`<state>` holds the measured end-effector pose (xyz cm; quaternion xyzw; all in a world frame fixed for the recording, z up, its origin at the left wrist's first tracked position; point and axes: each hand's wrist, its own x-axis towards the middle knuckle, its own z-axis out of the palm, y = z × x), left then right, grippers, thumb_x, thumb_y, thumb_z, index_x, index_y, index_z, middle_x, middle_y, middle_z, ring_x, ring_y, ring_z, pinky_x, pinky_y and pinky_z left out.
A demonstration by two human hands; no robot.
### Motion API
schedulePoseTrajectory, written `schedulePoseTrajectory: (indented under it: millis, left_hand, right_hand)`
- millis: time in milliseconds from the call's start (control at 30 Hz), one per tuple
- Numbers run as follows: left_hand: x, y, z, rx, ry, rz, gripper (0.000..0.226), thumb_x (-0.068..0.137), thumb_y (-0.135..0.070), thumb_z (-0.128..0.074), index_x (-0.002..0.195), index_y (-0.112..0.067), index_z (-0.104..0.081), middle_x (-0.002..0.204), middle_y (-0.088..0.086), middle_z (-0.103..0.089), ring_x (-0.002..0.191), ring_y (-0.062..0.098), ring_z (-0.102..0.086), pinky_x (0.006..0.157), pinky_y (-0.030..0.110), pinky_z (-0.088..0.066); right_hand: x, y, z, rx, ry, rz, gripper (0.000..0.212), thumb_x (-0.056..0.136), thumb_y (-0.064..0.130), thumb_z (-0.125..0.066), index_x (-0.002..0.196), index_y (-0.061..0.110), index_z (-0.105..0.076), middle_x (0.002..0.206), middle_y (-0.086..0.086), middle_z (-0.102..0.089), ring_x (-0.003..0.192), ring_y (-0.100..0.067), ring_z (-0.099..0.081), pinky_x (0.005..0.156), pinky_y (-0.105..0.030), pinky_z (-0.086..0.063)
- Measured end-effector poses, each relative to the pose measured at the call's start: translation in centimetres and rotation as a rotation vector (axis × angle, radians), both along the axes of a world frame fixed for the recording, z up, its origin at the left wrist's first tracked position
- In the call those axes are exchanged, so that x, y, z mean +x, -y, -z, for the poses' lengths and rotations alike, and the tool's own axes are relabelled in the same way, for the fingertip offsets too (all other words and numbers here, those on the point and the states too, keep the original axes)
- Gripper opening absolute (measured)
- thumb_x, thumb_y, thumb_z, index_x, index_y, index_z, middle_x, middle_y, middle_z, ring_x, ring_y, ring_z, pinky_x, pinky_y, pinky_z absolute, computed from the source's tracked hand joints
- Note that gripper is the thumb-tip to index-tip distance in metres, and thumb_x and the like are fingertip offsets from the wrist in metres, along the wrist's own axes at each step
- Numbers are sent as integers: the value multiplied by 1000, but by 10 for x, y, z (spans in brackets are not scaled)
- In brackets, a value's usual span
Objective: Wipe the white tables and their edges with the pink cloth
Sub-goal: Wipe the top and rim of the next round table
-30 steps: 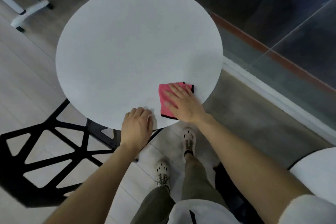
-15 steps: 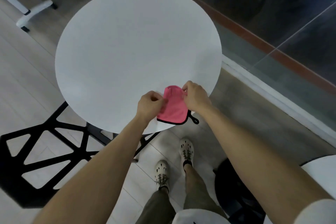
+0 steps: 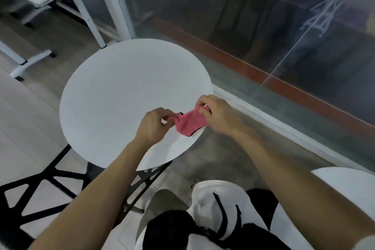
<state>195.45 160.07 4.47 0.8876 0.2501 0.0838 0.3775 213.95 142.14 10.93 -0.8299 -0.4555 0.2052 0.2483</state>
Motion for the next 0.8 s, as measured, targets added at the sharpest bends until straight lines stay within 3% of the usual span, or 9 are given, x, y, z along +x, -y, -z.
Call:
schedulePoseTrajectory:
  millis: [67, 167, 233, 333, 400, 500, 600, 700, 800]
  left_hand:
    - [-3, -14, -11, 130, -9, -22, 6, 101, -38, -73, 101, -34, -77, 112, -13, -63, 110, 12, -61, 88, 40, -56]
    - [-14, -37, -40, 137, 2, 25, 24, 102, -53, -68, 91, -31, -69, 135, -12, -64, 131, 14, -55, 100, 35, -47]
    - [-26, -45, -65, 62, -34, 83, 36, 101, -62, -64, 86, -29, -62, 113, -15, -74, 109, 15, -67, 89, 39, -54]
    - [-52, -54, -94, -28, -106, 128, 42, 91, -59, -80, 80, -26, -56, 71, -11, -62, 65, 11, -55, 64, 34, -47]
    - [-78, -69, -102, -102, -162, 159, 40, 79, -53, -93, 89, -28, -62, 74, -8, -67, 66, 10, -62, 68, 31, -52]
    - [-118, -88, -105, -300, -237, 209, 48, 67, -57, -97, 98, -26, -77, 84, 2, -78, 84, 28, -78, 86, 46, -65]
    - [-140, -90, -108, -347, -204, 165, 24, 83, -36, -93, 88, -16, -80, 90, 9, -78, 90, 26, -77, 96, 45, -62]
    - [-148, -84, -116, -375, -131, 91, 28, 87, -30, -91, 87, -7, -74, 93, 16, -77, 86, 16, -72, 89, 33, -54]
    - [-149, -76, -123, -389, -131, 143, 33, 88, -24, -90, 87, -2, -64, 79, 20, -69, 82, 26, -77, 88, 34, -64]
  right_hand:
    - [4, 6, -19, 12, 74, 72, 13, 104, 18, -58, 105, 28, -67, 99, 4, -72, 91, -21, -65, 79, -42, -55]
    - [8, 15, -42, 54, 112, 232, 7, 103, 28, -67, 108, 32, -69, 97, -1, -75, 92, -25, -67, 79, -42, -57]
    - [0, 18, -50, 59, 114, 283, 10, 101, 33, -72, 109, 28, -74, 100, -1, -77, 94, -23, -70, 83, -42, -59]
    - [-27, 18, -55, 27, 102, 340, 15, 99, 37, -77, 99, 22, -79, 94, 1, -77, 83, -21, -71, 79, -41, -60]
    - [-46, 18, -56, 45, 81, 384, 14, 97, 38, -79, 97, 24, -79, 92, 4, -77, 82, -19, -71, 79, -41, -61]
    - [-74, 20, -60, 45, 47, 357, 7, 95, 33, -81, 95, 26, -79, 92, 10, -75, 88, -13, -70, 80, -37, -58]
    - [-98, 28, -58, 57, 16, 314, 1, 95, 23, -80, 96, 23, -79, 88, 10, -74, 82, -12, -71, 81, -38, -59]
    - [-110, 40, -54, -29, 49, 283, 3, 96, 23, -78, 93, 21, -77, 86, 5, -74, 79, -20, -72, 81, -45, -61]
    - [-112, 54, -53, -113, 122, 258, 12, 102, 32, -71, 93, 24, -71, 86, 4, -72, 82, -23, -69, 79, -43, -58]
